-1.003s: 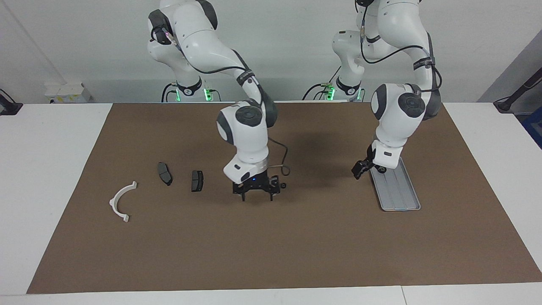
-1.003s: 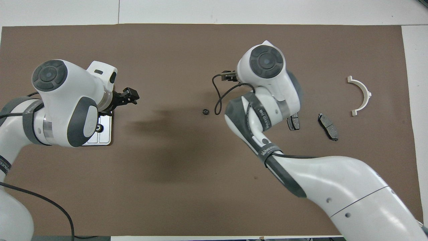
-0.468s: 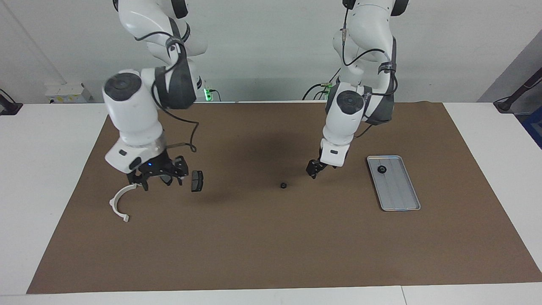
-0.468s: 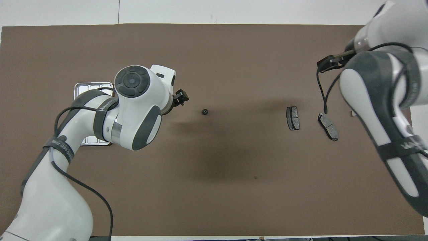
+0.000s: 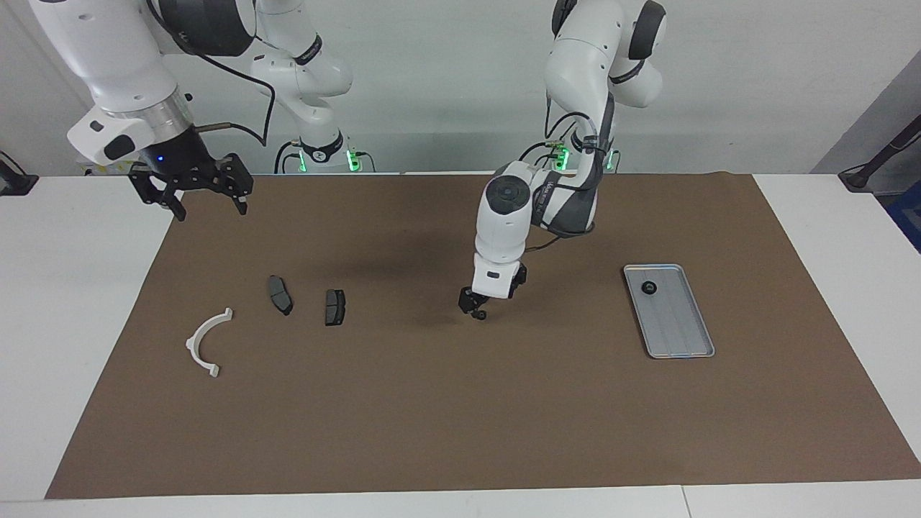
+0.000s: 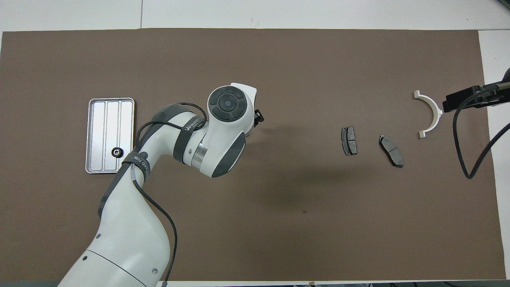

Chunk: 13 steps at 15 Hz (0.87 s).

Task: Pick bearing gear from pile to tray

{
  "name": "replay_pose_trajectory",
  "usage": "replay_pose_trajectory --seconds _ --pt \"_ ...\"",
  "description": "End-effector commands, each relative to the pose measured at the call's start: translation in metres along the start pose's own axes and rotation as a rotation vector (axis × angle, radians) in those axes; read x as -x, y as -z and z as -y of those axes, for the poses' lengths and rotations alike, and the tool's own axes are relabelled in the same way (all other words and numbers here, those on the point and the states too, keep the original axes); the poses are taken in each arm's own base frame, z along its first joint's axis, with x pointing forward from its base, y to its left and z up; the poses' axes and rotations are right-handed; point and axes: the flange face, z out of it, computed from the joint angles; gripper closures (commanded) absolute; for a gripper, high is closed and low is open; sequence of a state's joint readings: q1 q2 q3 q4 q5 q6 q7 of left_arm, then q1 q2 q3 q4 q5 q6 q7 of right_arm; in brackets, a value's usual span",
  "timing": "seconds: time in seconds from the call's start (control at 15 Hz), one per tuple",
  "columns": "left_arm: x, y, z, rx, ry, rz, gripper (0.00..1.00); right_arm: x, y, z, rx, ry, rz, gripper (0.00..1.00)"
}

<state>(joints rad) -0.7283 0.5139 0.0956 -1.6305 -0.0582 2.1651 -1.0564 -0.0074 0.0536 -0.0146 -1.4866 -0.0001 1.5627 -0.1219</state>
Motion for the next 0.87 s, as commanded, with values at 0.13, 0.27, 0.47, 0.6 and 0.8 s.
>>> replay_pose_trajectory --seconds 0.13,0.27,0.47,0.6,0.8 --pt "0.012 -0.020 -0.009 -0.028 0.020 0.011 0.00 0.029 -0.003 -0.012 -0.038 -0.037 0.088 0.00" --pt "0.009 -0.031 -0.009 -0.036 0.021 0.009 0.00 0.047 -0.019 -0.007 -0.036 -0.046 0.109 0.00" --pt "0.005 -0.034 -0.008 -0.027 0.031 0.003 0.02 0.053 -0.022 0.002 -0.032 -0.064 0.110 0.00" --pt "0.005 -0.037 -0.005 -0.029 0.045 0.003 0.10 0.052 -0.018 0.000 -0.031 -0.065 0.093 0.00" --pt "0.004 -0.037 -0.005 -0.023 0.052 0.000 0.22 0.051 -0.015 0.000 -0.023 -0.069 0.077 0.00"
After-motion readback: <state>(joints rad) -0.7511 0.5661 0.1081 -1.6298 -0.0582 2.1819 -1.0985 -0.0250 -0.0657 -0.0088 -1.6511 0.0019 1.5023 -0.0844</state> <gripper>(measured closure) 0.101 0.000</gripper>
